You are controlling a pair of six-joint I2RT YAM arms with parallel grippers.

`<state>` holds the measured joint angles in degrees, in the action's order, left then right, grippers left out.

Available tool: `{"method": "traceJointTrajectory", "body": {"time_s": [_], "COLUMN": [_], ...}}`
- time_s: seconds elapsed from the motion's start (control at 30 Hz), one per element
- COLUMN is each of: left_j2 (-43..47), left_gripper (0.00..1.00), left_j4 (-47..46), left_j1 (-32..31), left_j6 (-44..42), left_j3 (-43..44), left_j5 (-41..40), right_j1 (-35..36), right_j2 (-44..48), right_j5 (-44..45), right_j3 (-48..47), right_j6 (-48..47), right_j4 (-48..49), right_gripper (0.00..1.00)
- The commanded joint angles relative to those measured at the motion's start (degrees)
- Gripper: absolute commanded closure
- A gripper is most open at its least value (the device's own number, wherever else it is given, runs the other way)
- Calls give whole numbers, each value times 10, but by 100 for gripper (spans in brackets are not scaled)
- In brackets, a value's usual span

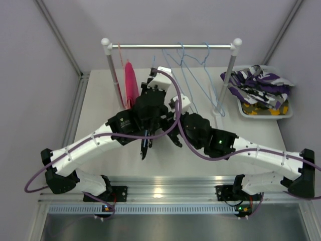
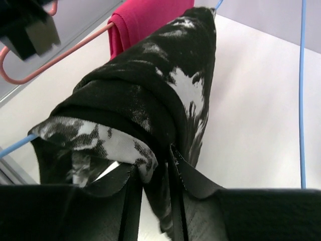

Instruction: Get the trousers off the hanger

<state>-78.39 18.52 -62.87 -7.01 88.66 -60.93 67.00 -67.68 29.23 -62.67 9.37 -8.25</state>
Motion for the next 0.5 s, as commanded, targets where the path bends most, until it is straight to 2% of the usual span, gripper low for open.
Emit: {"method": "traceJointTrajectory", "body": {"time_s": [0.0, 0.17, 0.27, 0.33, 0.47], "left_j2": [-1, -20, -29, -35, -45], "left_gripper": [100, 100, 100, 100, 100], "left_j4": [-34, -31, -32, -32, -32], "left_j1": [3, 2, 2, 1, 2], "left_j6": [-47, -63, -69, -70, -73], "left_j3": [48, 88, 99, 106, 117], "left_j5": [-11, -8, -4, -3, -2], "right_j1": [1, 1, 1, 1, 1], "right_j2": [-4, -24, -35, -39, -44], "right_j5": [-12, -25, -37, -47, -52], "right_j3": [-17, -17, -17, -21, -25], "right_j6": [28, 42, 52, 57, 63], "right_j4": [73, 77, 94, 97, 104], "right_gripper": [75, 74, 70, 60, 58]}}
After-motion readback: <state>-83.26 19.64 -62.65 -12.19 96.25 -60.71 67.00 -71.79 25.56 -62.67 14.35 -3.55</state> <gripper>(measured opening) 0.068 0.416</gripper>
